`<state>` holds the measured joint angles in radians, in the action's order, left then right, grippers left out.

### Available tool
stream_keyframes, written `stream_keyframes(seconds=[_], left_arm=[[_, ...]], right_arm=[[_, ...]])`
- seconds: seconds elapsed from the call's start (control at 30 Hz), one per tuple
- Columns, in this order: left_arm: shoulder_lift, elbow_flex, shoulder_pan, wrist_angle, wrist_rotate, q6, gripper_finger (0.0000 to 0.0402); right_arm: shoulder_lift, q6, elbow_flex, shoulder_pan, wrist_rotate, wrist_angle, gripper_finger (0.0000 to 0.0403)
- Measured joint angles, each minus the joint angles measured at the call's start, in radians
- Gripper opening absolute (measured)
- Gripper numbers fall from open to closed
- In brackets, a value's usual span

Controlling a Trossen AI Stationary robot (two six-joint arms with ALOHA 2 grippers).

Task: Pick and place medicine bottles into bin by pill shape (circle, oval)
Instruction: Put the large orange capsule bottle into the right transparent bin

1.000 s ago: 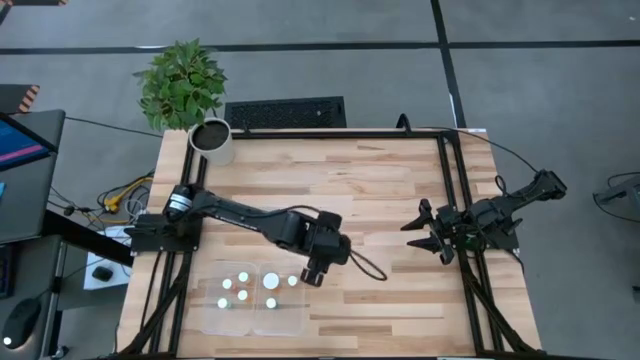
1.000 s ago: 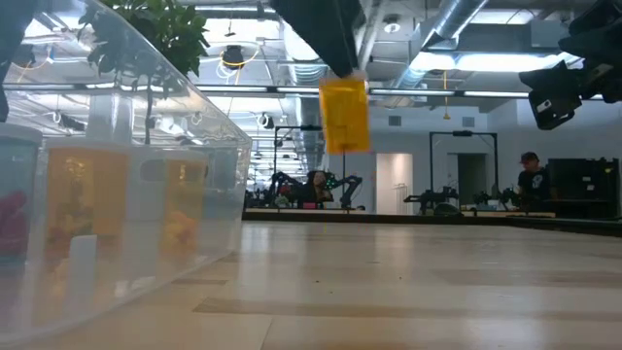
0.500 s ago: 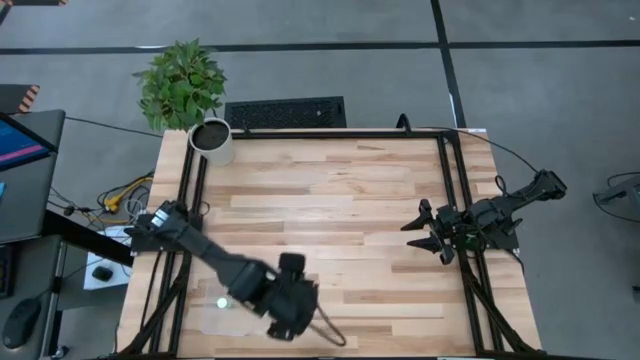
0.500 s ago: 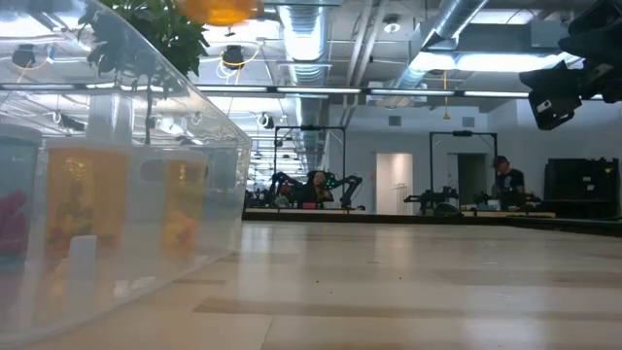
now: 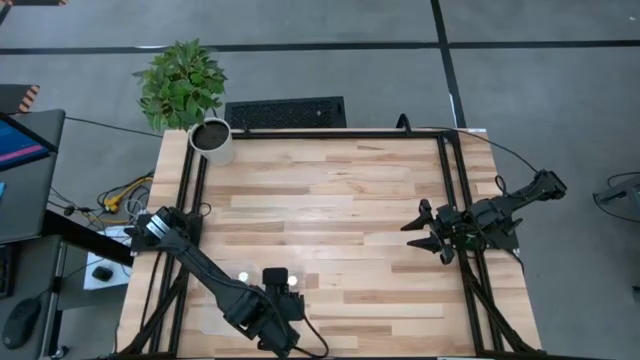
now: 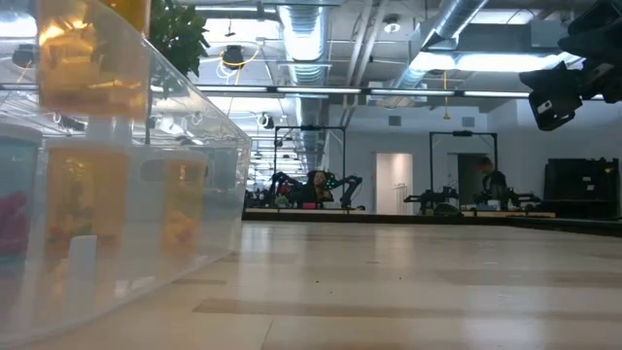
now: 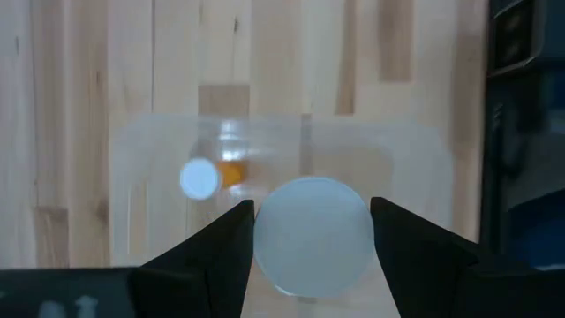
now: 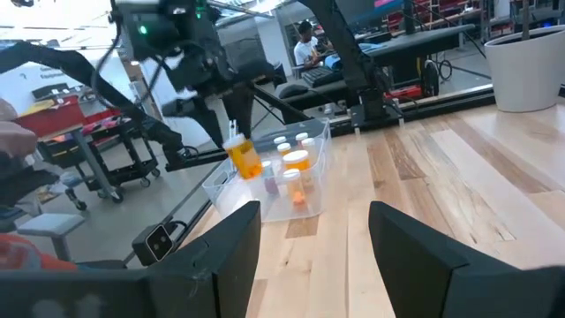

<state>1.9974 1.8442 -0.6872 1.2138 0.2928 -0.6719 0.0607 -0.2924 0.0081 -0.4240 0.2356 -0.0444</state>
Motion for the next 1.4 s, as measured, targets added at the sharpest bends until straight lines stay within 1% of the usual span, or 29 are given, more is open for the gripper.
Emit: stream_keyframes(seconds=[0.07, 0.2, 0.3, 0.4, 0.6, 1.17, 1.4], left_arm=[[0.002, -0.025, 0.000, -0.019, -0.001, 0.009, 0.0204], [0.001, -0.073, 0.017, -0.103, -0.032, 0.065, 0.0204], [0.000, -0.097, 0.032, -0.168, -0.035, 0.110, 0.0204], [0.000, -0.126, 0.045, -0.167, -0.073, 0.110, 0.0204], [0.000, -0.197, 0.063, -0.262, -0.125, 0.111, 0.0204], [0.000, -0.213, 0.066, -0.268, -0.123, 0.100, 0.0204], [0.000, -0.247, 0.066, -0.298, -0.135, 0.083, 0.0204]], right_arm=[[0.000, 0.000, 0.000, 0.000, 0.000, 0.000, 0.0226], [0.000, 0.000, 0.000, 0.000, 0.000, 0.000, 0.0226], [0.000, 0.000, 0.000, 0.000, 0.000, 0.000, 0.0226], [0.000, 0.000, 0.000, 0.000, 0.000, 0.000, 0.0226], [0.000, 0.000, 0.000, 0.000, 0.000, 0.000, 0.0226], [0.000, 0.001, 0.000, 0.000, 0.000, 0.000, 0.0226], [0.000, 0.002, 0.000, 0.000, 0.000, 0.000, 0.0226]])
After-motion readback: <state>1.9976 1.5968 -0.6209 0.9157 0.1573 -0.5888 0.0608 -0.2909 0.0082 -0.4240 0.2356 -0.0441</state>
